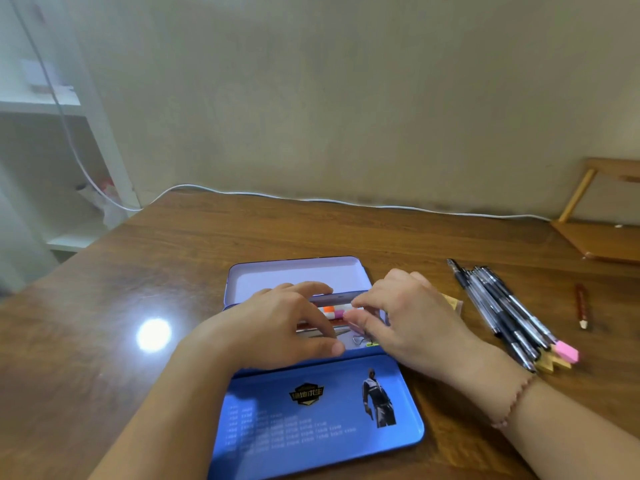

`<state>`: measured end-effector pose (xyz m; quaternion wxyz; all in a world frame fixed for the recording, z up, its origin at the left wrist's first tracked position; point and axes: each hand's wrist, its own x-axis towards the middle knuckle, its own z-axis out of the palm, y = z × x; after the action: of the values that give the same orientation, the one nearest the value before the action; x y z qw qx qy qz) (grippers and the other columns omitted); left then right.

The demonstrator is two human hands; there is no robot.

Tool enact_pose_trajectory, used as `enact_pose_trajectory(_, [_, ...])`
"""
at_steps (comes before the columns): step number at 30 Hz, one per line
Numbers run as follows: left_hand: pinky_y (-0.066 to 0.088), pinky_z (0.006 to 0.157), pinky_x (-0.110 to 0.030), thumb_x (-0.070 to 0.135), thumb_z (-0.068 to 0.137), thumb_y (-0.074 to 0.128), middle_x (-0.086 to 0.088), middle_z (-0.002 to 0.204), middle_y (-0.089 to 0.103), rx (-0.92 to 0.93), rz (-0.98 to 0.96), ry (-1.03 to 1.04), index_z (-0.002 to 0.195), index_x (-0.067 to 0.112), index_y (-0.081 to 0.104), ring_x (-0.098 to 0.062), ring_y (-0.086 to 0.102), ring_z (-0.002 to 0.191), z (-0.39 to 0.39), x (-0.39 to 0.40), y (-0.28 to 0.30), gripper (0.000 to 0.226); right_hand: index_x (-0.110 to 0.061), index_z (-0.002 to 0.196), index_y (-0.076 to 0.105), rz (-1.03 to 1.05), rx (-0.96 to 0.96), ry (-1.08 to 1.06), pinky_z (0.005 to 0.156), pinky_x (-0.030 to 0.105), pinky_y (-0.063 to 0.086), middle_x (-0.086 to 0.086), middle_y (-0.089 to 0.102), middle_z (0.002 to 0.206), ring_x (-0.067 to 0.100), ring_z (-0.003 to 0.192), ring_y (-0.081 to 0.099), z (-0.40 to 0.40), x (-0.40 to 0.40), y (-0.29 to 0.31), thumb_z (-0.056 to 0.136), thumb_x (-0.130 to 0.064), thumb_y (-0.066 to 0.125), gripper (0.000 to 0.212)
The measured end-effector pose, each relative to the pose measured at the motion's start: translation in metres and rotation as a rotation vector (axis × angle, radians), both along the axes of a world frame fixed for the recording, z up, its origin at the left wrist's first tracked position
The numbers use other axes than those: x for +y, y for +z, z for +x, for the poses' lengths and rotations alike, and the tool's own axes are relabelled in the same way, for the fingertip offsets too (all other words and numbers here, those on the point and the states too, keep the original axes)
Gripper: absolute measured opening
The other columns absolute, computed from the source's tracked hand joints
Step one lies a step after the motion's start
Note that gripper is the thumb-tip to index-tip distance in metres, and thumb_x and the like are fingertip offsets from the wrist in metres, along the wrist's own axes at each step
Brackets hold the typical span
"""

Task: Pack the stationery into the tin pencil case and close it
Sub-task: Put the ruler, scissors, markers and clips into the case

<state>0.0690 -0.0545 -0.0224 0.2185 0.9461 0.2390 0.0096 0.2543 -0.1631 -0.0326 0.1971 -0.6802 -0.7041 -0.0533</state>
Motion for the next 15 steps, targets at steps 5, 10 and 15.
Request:
enact_pose_trajectory(5, [0.026,0.114,-0.039,0.065,0.078,0.065,0.021,0.157,0.025,0.025,0.009,0.002,0.107,0.050,0.068,-0.009,0.029,0.140,-0.001,0.001,-0.001,0.033,-0.028,0.088,0.076,0.013,-0.016,-0.044,0.074,0.034,0.040,-0.013,0.070,0.083,0.015,0.085,0.051,0.010,-0.003,0.008,0.078,-0.016,0.058,0.024])
enact_pose_trajectory(10, [0.028,0.114,-0.039,0.059,0.075,0.071,0.020,0.157,0.024,0.042,0.032,-0.022,0.113,0.049,0.066,-0.011,0.030,0.141,-0.001,0.002,0.000,0.039,-0.034,0.091,0.076,-0.071,-0.053,-0.004,0.079,0.031,0.034,-0.018,0.069,0.090,0.011,0.089,0.045,0.013,-0.003,0.006,0.082,-0.021,0.055,0.026])
enact_pose_trajectory(15, [0.031,0.110,-0.034,0.059,0.075,0.071,0.020,0.155,0.028,0.019,0.058,-0.014,0.110,0.045,0.064,-0.011,0.033,0.138,0.000,0.002,-0.003,0.039,-0.036,0.098,0.076,-0.093,-0.073,0.021,0.081,0.031,0.032,-0.019,0.067,0.097,0.010,0.092,0.042,0.014,-0.002,0.003,0.087,-0.019,0.051,0.032])
